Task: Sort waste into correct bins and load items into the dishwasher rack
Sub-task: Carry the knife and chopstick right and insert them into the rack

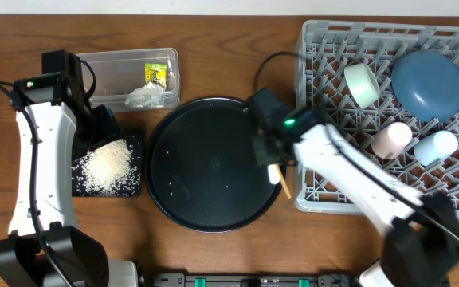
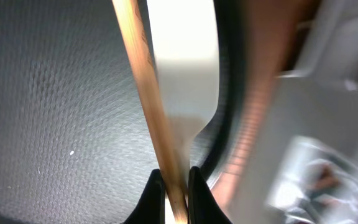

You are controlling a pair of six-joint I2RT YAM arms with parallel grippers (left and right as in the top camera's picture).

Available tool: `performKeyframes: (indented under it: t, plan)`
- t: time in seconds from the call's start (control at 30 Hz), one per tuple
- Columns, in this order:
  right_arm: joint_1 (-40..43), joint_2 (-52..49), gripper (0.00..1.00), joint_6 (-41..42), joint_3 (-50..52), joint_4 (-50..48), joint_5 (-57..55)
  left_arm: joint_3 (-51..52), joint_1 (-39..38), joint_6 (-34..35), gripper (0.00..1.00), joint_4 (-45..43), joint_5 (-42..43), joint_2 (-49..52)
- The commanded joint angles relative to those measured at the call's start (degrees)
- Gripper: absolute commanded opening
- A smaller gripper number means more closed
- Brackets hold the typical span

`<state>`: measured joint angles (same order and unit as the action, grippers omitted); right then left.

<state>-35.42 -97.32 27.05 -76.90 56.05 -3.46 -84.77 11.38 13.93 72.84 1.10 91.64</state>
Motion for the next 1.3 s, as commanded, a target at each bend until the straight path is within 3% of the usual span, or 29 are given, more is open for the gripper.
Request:
performKeyframes:
  t: [0.0, 0.43, 0.9, 1.27]
  plan:
    - [3.65, 5.25, 0.01, -1.46, -2.23, 0.81, -0.59, 0.22, 0.13, 0.76, 0.68, 0.00, -0.31, 0.09]
    - [15.67, 5.68, 0.01, -3.37, -1.95, 2.97, -0.85, 0.22, 0.13, 0.74, 0.68, -0.02, -0.31, 0.09]
    - [16.72, -2.82, 0.01, -3.54, -1.95, 3.13, -1.14, 0.22, 0.13, 0.74, 0.68, -0.04, -0.31, 0.09]
    - [16.76, -3.13, 0.01, -3.32, -1.92, 3.23, -2.80, 0.22, 0.13, 0.74, 0.68, -0.20, -0.31, 0.09]
